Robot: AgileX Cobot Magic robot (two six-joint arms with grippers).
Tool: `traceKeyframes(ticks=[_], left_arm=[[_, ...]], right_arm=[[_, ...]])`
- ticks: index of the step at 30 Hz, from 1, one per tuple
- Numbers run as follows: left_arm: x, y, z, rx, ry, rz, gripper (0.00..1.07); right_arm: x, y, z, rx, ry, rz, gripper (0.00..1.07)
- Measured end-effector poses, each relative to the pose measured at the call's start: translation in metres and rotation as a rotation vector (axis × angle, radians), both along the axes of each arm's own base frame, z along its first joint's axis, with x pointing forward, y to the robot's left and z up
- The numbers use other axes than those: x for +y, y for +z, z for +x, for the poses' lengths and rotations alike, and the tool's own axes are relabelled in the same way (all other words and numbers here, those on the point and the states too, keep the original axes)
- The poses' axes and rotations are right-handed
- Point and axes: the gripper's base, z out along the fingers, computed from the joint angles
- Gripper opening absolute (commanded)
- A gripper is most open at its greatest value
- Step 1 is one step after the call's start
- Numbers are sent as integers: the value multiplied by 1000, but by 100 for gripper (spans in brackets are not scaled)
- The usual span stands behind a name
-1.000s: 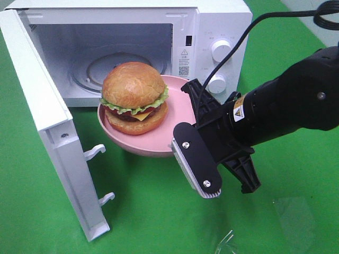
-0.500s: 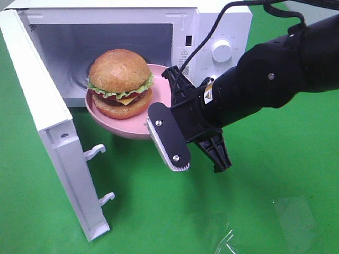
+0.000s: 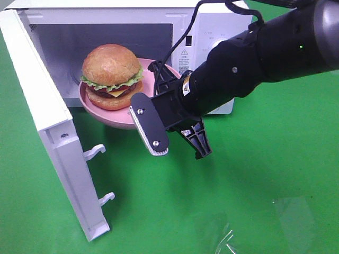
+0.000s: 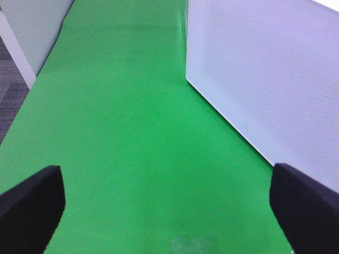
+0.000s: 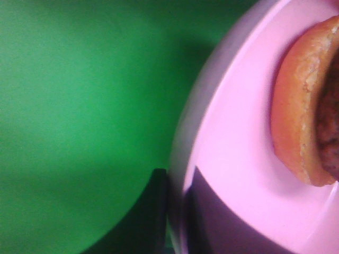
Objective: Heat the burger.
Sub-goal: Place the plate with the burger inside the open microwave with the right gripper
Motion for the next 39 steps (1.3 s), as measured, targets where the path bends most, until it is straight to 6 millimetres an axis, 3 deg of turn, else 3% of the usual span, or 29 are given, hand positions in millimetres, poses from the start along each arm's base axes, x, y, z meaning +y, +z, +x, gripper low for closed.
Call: traceKeyframes(ticks=[31, 39], left_arm=[[0, 0, 0, 0, 0, 0, 98], [0, 0, 0, 0, 0, 0, 98]], right_arm=[[56, -8, 70, -31, -52, 24, 0], [62, -11, 91, -19, -113, 43, 0]])
